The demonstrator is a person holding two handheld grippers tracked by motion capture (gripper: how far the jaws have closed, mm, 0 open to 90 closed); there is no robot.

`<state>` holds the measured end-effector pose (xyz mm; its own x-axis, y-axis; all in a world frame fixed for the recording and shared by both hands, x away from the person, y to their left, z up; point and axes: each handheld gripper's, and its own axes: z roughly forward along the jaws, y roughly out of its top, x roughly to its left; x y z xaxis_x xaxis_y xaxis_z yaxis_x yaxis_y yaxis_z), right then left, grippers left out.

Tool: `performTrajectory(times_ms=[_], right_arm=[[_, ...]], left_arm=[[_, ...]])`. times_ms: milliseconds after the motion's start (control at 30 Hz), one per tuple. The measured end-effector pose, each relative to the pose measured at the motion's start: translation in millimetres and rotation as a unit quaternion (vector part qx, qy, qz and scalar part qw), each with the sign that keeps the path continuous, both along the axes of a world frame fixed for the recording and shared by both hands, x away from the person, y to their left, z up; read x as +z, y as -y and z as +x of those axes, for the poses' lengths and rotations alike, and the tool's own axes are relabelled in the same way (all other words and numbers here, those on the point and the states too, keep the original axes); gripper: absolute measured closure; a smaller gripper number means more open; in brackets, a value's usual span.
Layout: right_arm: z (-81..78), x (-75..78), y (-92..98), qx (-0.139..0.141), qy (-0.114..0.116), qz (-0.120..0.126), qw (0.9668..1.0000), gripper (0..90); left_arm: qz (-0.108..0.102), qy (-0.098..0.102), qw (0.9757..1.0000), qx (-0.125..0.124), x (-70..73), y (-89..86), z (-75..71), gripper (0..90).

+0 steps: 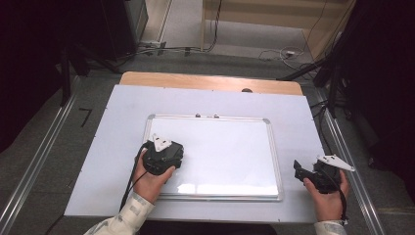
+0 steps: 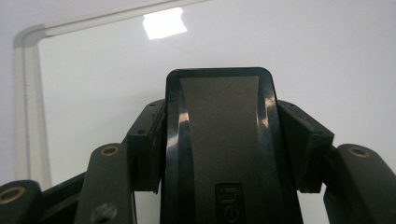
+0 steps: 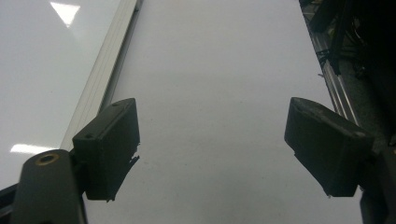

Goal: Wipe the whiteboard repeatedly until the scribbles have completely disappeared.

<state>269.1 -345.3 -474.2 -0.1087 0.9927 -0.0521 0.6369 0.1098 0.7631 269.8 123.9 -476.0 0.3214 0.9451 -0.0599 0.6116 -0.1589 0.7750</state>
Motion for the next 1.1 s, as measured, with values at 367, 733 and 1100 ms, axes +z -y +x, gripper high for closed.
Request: performTrajectory(times_ms=[367, 733, 1100], right_arm=[[-0.1, 0.6, 0.6, -0.001, 0.001, 0.001, 1.0, 16.5], [0.1, 0.8, -0.3, 0.0, 0.001, 0.002, 1.0, 16.4], [0.7, 0.4, -1.1, 0.001, 0.0, 0.001, 1.0, 16.4]], left_arm=[[-0.009, 0.0, 0.9997, 0.021, 4.4, -17.3, -4.3, 40.7], [-0.012, -0.002, 0.999, 0.043, 4.9, -31.8, -13.2, 40.7], [-0.016, -0.003, 0.9976, 0.068, 4.0, -42.7, -20.7, 40.7]])
